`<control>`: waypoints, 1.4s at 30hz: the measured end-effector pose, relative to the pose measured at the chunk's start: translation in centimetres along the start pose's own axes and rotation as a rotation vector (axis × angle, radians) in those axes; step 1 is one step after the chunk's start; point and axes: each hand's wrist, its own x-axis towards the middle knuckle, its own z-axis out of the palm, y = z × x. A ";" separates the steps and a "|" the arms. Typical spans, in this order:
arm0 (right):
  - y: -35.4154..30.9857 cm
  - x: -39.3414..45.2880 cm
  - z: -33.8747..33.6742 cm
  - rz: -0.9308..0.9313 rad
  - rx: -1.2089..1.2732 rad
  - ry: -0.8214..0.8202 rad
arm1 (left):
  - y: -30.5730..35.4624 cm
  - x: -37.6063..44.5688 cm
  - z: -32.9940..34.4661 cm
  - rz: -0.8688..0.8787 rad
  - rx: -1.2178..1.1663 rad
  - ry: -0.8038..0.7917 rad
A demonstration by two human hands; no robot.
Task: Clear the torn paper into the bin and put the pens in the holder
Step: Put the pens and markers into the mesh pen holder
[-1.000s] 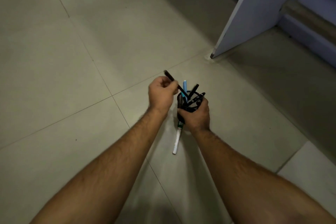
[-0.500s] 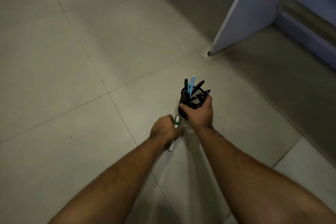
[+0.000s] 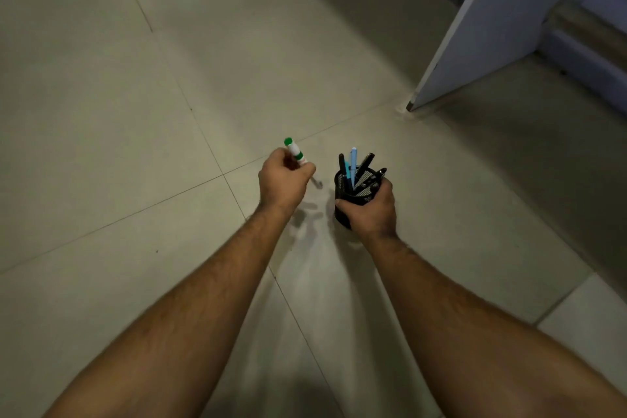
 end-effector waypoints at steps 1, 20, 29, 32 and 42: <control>-0.2 0.0 0.3 -0.026 -0.015 -0.014 | 0.7 -0.1 -0.1 0.014 -0.092 -0.005; -2.8 -0.2 1.7 -0.081 0.053 -0.004 | 0.1 -0.4 -0.7 0.076 -0.025 -0.036; -18.1 -5.1 -2.8 -0.124 0.172 -0.177 | 12.4 -1.9 -11.7 0.016 0.248 0.036; -26.5 -8.3 -5.0 -0.149 0.157 -0.262 | 20.8 -3.7 -16.5 0.024 0.267 0.039; -64.6 -23.6 -16.5 -0.374 0.106 -0.651 | 54.2 -15.1 -42.3 0.050 0.443 0.346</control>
